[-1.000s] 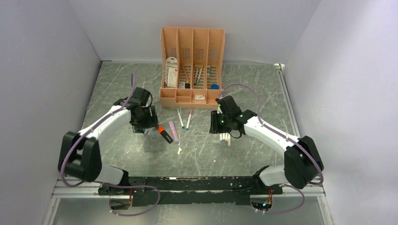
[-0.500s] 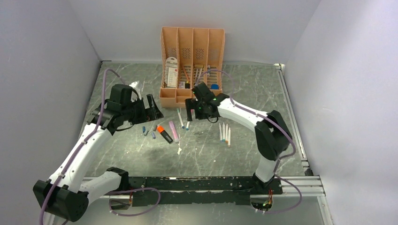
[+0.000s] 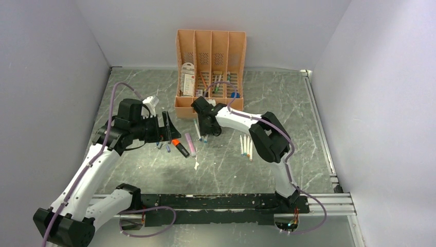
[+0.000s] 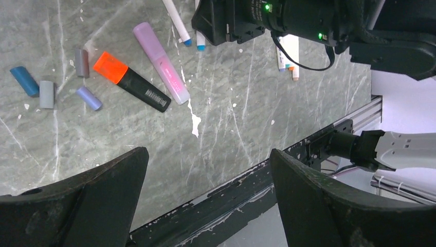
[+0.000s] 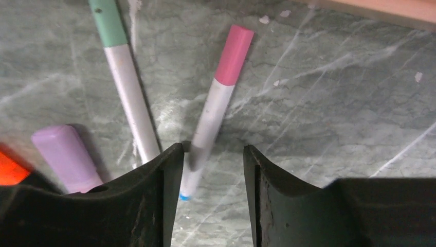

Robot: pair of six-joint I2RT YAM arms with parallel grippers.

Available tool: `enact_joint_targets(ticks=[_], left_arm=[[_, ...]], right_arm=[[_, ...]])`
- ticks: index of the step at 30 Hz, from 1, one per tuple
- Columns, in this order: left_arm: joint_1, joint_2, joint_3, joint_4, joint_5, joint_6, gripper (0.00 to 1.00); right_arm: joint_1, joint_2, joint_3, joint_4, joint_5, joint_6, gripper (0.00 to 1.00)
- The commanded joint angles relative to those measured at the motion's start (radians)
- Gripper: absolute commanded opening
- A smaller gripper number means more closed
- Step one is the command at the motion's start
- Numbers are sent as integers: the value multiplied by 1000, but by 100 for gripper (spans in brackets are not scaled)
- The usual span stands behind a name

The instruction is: Open the pen caps

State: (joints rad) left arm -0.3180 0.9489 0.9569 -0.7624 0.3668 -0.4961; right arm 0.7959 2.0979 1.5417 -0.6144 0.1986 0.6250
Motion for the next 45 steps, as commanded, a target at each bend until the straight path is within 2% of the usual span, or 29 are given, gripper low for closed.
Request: enact_joint_targets(ticks=[1, 5, 7, 9, 11, 15, 19, 22, 25, 29, 31, 32, 37, 45], left_arm=[[5, -18, 0, -29, 41, 42, 99], [5, -21, -15, -17, 54, 45, 99], [5, -21, -26, -3, 63, 42, 99], [5, -18, -35, 11, 84, 46, 99], [5, -16, -48, 29, 110, 48, 99], [5, -5, -91, 93, 164, 27, 99], [5, -1, -128, 176, 207, -3, 99], [5, -1, -171, 280, 250, -58, 99], [5, 4, -256, 452, 314, -198, 99], [-4, 10, -417, 815, 372, -440, 99], [-22, 25, -472, 973, 363, -521, 99], [-36, 34, -479, 999, 348, -533, 99], [-170, 56, -407, 923, 179, -473, 99], [-341, 132, -421, 963, -7, -608, 99]], right_arm=[[0, 46, 35, -31, 48, 43, 45], [2, 74, 34, -47, 49, 49, 35], [1, 69, 8, -39, 44, 50, 28], [1, 56, -27, -31, 27, 49, 16], [1, 34, -60, -30, 17, 48, 0], [1, -87, -183, 11, -12, 23, 0], [-4, -295, -333, 64, -50, -21, 0], [-21, -466, -452, 119, -140, -44, 0], [-44, -633, -602, 203, -295, -57, 0], [-68, -843, -792, 337, -512, -31, 0], [-71, -885, -835, 338, -594, -27, 0], [-70, -901, -841, 326, -611, -34, 0], [-69, -906, -814, 303, -608, -45, 0], [-18, -822, -755, 401, -565, 45, 0]])
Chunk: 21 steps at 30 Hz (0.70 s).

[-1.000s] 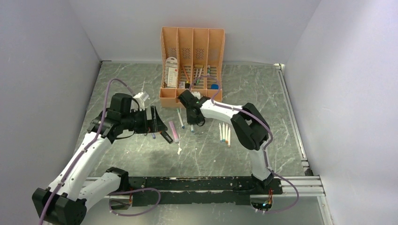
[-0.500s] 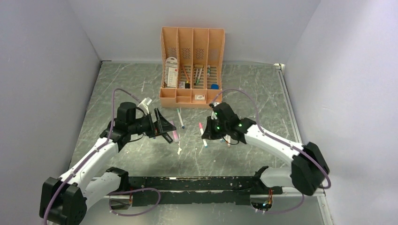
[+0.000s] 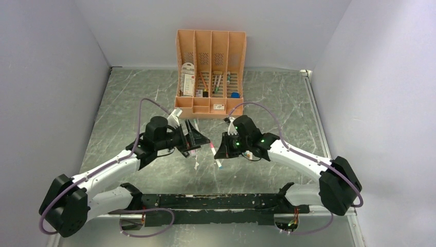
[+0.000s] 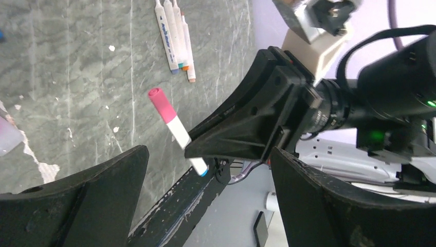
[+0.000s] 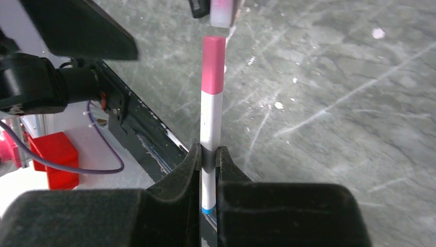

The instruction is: Open the pen caps

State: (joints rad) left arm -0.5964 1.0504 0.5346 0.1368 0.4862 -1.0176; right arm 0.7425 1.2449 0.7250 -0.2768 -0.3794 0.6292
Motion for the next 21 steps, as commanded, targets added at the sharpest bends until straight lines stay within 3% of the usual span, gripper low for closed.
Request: enact_joint_targets(ticks=[1, 12, 17, 21], left_arm=[[-78, 37, 3, 67, -146, -94, 99], [-134, 34, 58, -57, -285, -82, 93], [-134, 45, 41, -42, -306, -107, 73], [-135, 65, 40, -39, -311, -115, 66]], right_arm=[[48, 37, 70, 70, 25, 48, 0], [107, 63, 123, 54, 71, 62, 0], [124, 53, 117, 54, 70, 75, 0], [132, 45, 120, 37, 76, 70, 0]])
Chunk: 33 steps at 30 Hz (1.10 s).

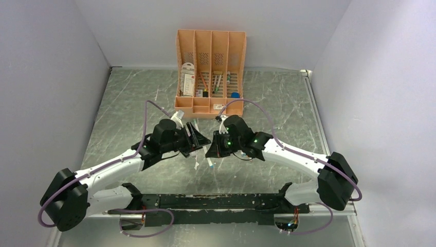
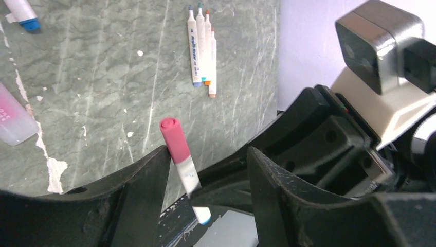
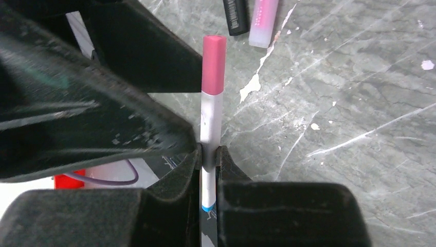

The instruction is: Open the pen caps

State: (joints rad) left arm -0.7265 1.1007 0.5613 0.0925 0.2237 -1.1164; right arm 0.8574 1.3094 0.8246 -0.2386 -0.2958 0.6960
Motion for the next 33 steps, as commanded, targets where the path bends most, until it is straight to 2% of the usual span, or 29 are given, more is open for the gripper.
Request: enact_joint_targets(ticks=[1, 5, 9, 13, 18, 20, 23, 26, 28, 30, 33], left_arm=[[-6, 17, 15, 4, -50, -16, 65], [-6, 20, 19, -9, -52, -7, 61], [-5, 21, 17, -20, -53, -6, 52], [-8, 25, 10, -14, -46, -8, 37], [-11, 44, 15, -12, -36, -4, 24], [-14, 49, 18, -11, -34, -3, 11], [-17, 57, 22, -12, -31, -3, 7], [-20, 57, 23, -10, -29, -2, 7], [-22, 57, 24, -13, -31, 0, 7], [-23, 55, 25, -14, -32, -2, 7], [-25, 51, 23, -14, -35, -4, 7]], right_arm=[[18, -21, 21, -2, -7, 3, 0], [24, -24, 24, -2, -9, 3, 0], [30, -30, 22, 4, -2, 11, 0], [33, -36, 25, -2, 4, 10, 0], [35, -39, 26, -8, 11, 8, 0], [35, -41, 25, -7, 11, 11, 0], [35, -40, 23, -7, 14, 14, 0], [35, -37, 26, -15, 33, 15, 32], [35, -28, 34, -23, 36, 11, 44], [35, -19, 44, -25, 40, 7, 48], [35, -1, 54, -23, 41, 4, 49]])
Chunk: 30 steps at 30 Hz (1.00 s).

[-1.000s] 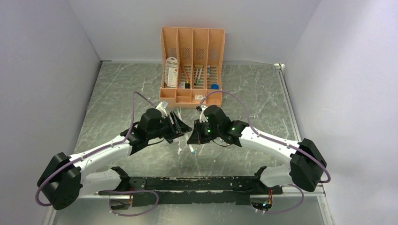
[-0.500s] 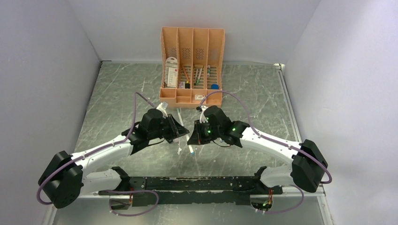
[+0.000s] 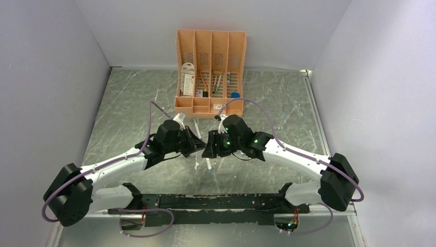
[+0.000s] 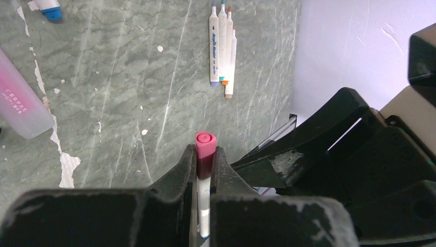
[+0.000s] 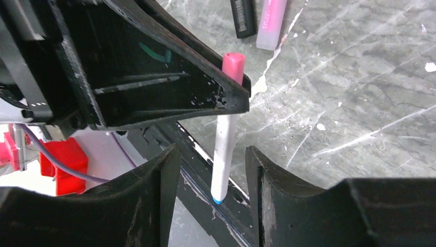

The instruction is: Open the pen caps

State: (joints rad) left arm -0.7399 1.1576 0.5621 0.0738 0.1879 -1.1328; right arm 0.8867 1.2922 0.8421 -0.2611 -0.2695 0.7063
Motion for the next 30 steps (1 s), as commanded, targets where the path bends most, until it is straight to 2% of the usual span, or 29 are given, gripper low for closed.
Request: enact_joint_targets(ticks=[1, 4, 7, 8, 11, 13, 18, 22, 30], left_arm=[[-13, -8, 22, 5, 0, 12, 7], [-16, -14, 19, 5, 0, 9, 7], [-18, -19, 17, 7, -5, 5, 7], [-18, -21, 15, 9, -7, 4, 7], [-18, -26, 16, 17, -16, 0, 7], [-18, -27, 20, 21, -29, 3, 7], [-18, -2, 71, 7, -74, 37, 7], [20, 45, 176, -43, -144, 124, 7], [407, 236, 499, -112, -2, 311, 7]], right_arm=[[5, 21, 38, 5, 12, -7, 49], [5, 41, 37, 20, 2, -5, 48], [8, 65, 37, 30, -12, -5, 41], [9, 73, 37, 29, -18, -5, 36], [21, 82, 29, 27, -23, -4, 10], [28, 79, 16, 27, -25, 1, 0], [47, 39, -29, 28, -22, 19, 0], [62, -7, -70, 24, -18, 44, 0], [121, -148, -145, -21, 24, 112, 0]])
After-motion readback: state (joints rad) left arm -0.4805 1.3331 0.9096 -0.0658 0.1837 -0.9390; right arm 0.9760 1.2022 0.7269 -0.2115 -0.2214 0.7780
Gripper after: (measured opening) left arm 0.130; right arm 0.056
